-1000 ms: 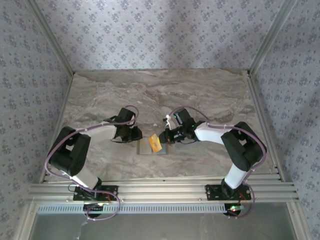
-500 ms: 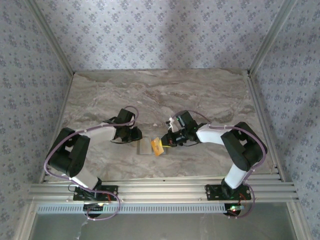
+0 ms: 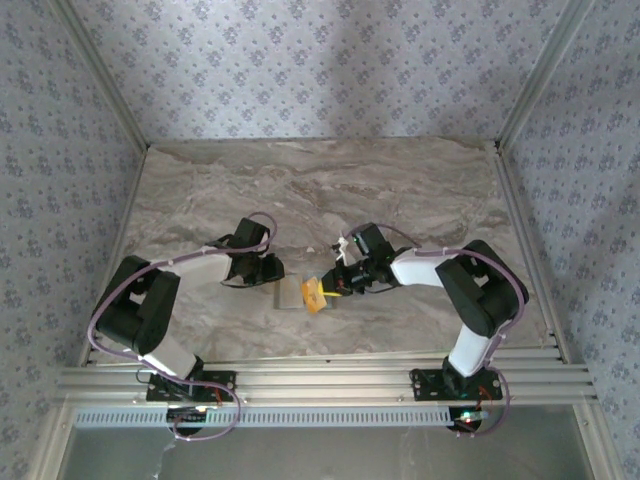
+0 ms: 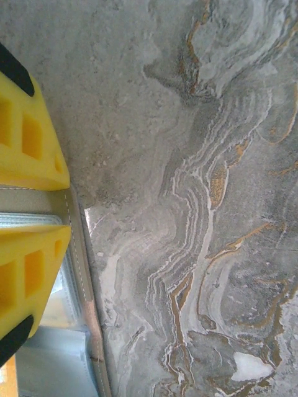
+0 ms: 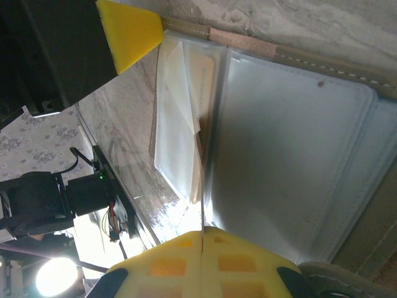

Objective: Put the credit cards into the card holder
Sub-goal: Insert the credit card into the card slot.

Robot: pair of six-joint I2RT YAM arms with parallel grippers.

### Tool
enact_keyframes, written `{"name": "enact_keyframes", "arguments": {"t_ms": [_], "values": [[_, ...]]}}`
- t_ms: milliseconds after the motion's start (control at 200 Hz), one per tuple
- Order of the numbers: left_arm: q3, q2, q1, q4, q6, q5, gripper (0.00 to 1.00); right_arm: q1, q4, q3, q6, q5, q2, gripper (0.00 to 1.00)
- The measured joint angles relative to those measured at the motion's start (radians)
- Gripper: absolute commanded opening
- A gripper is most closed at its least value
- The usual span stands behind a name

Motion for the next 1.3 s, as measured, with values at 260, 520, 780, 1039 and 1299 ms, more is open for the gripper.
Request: {"name": "enact_keyframes", "arguments": {"t_ms": [260,520,780,1039,1299], "values": [[-0.004,-0.002,0.000,0.006,0.000,0.000,0.23,0.000,0.011,0.004,0.004,-0.001,0.013,0.00],[-0.016,-0.006,0.000,0.025,0.000,0.000,0.23,0.000,0.052,0.037,0.031,-0.004,0.060,0.00],[-0.023,-0.009,0.000,0.031,0.000,0.001,0.23,-0.001,0.103,0.073,0.048,0.000,0.099,0.00],[-0.034,-0.016,-0.005,0.046,-0.003,-0.006,0.23,0.016,0.172,0.073,0.082,0.018,0.125,0.00],[-0.038,-0.017,-0.005,0.052,-0.003,-0.006,0.23,0.039,0.229,0.060,0.100,0.069,0.125,0.00]]}}
